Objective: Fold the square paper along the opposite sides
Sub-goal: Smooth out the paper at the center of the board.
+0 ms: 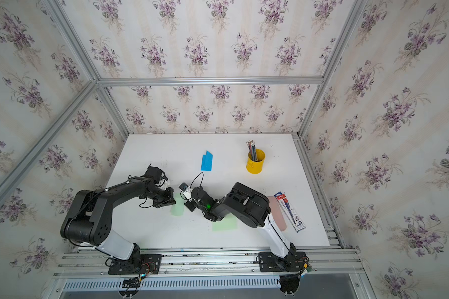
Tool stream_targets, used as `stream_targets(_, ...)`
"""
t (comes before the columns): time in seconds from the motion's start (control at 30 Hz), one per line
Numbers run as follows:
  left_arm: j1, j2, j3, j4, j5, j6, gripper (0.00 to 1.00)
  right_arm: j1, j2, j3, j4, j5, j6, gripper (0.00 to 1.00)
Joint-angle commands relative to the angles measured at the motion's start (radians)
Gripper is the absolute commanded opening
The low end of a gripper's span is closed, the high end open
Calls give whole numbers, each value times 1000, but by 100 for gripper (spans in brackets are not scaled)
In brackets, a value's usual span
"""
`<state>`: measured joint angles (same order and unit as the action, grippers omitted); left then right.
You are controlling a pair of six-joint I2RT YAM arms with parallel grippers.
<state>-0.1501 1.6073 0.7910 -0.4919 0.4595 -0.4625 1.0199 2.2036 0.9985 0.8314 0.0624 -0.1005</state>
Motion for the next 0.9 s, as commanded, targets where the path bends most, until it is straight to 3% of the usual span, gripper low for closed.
stream_targets(0.0, 1, 5, -16, -94, -141, -4, 0, -6, 12, -13, -235, 63, 5, 0)
stream_targets(0.87, 24, -58, -75, -87, -147, 13, 0, -9, 7, 2, -304, 108, 19, 0)
